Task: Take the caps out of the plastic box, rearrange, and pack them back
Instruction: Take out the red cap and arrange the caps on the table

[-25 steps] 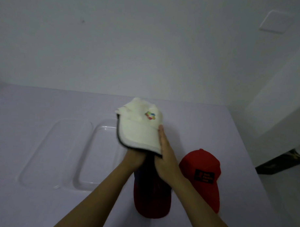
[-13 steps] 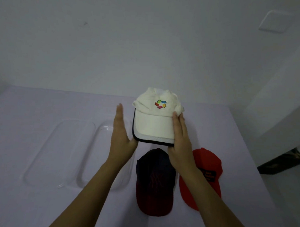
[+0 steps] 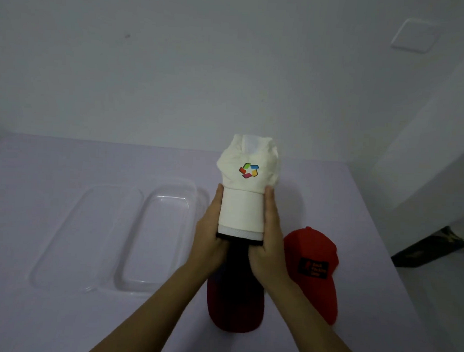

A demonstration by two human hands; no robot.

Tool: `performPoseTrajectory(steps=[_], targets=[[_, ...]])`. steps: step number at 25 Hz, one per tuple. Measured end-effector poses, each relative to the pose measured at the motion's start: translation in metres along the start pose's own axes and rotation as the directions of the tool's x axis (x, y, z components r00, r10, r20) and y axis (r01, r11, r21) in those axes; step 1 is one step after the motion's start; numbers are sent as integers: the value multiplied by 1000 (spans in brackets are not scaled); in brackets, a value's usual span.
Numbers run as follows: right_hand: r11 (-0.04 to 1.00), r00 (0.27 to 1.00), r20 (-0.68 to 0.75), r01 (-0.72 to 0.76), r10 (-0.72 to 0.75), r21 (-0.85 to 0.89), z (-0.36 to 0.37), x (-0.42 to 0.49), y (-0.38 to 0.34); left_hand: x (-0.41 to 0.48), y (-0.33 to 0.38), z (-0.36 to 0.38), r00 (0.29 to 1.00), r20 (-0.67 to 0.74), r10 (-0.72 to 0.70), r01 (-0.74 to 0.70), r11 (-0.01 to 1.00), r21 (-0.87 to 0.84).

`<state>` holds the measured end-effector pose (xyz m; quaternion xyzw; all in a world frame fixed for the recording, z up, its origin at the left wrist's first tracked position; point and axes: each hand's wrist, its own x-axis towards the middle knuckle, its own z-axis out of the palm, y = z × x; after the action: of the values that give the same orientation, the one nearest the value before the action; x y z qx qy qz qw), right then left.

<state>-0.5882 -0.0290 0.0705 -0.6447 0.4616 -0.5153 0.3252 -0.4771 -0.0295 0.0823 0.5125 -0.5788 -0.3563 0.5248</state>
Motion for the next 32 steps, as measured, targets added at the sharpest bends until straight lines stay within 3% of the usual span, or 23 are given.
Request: performPoseTrajectory(steps=[3,4,6,8,10,12,14,18,20,24,29,32], targets=[[948,997,69,43,-22,-315,-36,5,31,11,-15,-30,934,357,-1,-100,959,264],[927,997,73,63,-39,-370,-43,5,36,14,-18,-39,924,380,-47,-77,950,304],[898,987,118,147,-107,-415,-46,1,37,29,-14,-49,975,165,-146,120,980,156],[865,967,200,233,-158,-444,-42,-3,36,48,1,-53,978,-9,-210,210,977,-33],[839,953,248,276,-175,-469,-37,-6,33,66,15,-58,968,98,-233,232,973,23],[842,951,257,279,-174,-461,-33,-8,30,78,28,-59,903,303,-305,285,952,109],[850,952,255,271,-168,-451,-30,-9,30,80,30,-58,870,376,-320,285,947,146],[886,912,400,260,-94,-385,-42,-15,26,79,22,-55,960,170,-221,205,973,106],[931,893,450,183,-23,-315,-55,-15,19,81,20,-60,971,88,-221,214,974,79],[993,996,93,0,11,-121,-62,17,-5,76,32,-48,956,221,-194,177,980,96],[999,978,202,-41,44,-19,-65,56,-28,72,48,-32,983,185,-1,-2,1000,18],[999,980,197,-33,31,4,-67,59,-22,74,54,-38,940,331,-83,53,994,98]])
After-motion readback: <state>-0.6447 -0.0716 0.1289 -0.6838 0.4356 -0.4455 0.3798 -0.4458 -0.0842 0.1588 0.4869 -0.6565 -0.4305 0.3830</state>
